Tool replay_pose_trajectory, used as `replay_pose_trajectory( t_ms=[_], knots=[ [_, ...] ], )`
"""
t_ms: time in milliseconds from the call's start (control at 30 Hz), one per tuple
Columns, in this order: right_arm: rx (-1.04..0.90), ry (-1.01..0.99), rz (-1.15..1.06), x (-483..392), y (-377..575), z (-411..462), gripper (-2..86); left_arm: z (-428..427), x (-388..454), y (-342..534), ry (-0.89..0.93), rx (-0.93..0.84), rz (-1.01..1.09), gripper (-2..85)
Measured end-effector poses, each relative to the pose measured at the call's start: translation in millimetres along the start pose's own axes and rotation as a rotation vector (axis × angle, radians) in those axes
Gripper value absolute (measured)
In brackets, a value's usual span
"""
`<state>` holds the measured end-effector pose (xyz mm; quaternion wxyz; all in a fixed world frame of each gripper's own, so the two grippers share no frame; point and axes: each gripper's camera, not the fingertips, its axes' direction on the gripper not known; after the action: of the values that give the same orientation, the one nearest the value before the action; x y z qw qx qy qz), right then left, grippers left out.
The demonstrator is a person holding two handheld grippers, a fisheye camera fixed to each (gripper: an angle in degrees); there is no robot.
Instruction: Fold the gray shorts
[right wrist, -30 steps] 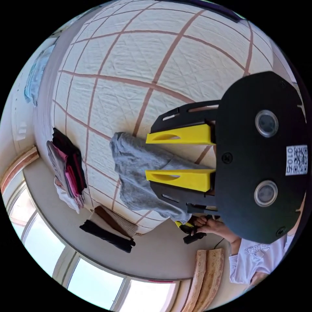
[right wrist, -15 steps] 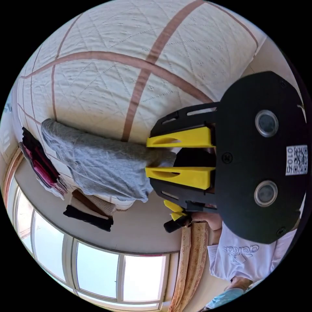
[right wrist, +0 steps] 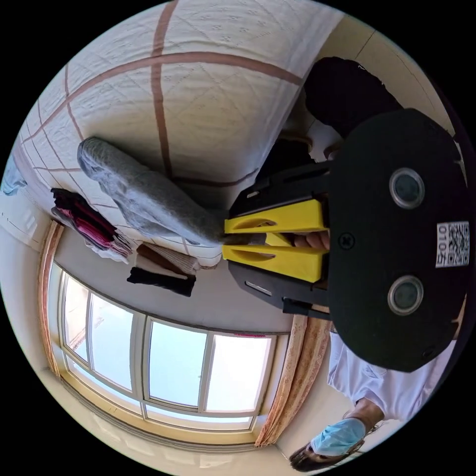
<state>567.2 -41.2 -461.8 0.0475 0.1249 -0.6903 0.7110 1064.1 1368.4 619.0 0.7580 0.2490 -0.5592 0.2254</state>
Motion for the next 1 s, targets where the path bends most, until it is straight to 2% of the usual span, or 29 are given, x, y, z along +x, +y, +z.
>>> replay_pose_trajectory(
  t_ms=[233, 433, 633, 800, 1000],
  knots=[
    [0.081, -0.030, 0.001, -3, 35, -12, 5.5, 9, -1, 14, 0.047, 0.018, -0.106, 8.7],
    [0.040, -0.087, -0.086, 1, 47, -28, 7.0, 5, 29, 0, -0.044, -0.011, 0.002, 5.5],
    [0.138, -0.049, 0.008, 33, 26, -84, 13.0, -11, 63, -15, -0.070, -0.023, 0.105, 4.3],
    [0.010, 0.008, 0.068, 43, -21, -71, 14.4, -15, 79, -9, -0.071, -0.005, 0.096, 4.1],
    [0.125, -0.200, 0.176, 63, -45, -66, 12.0, -6, 100, -7, -0.050, 0.004, 0.103, 4.0]
  ],
)
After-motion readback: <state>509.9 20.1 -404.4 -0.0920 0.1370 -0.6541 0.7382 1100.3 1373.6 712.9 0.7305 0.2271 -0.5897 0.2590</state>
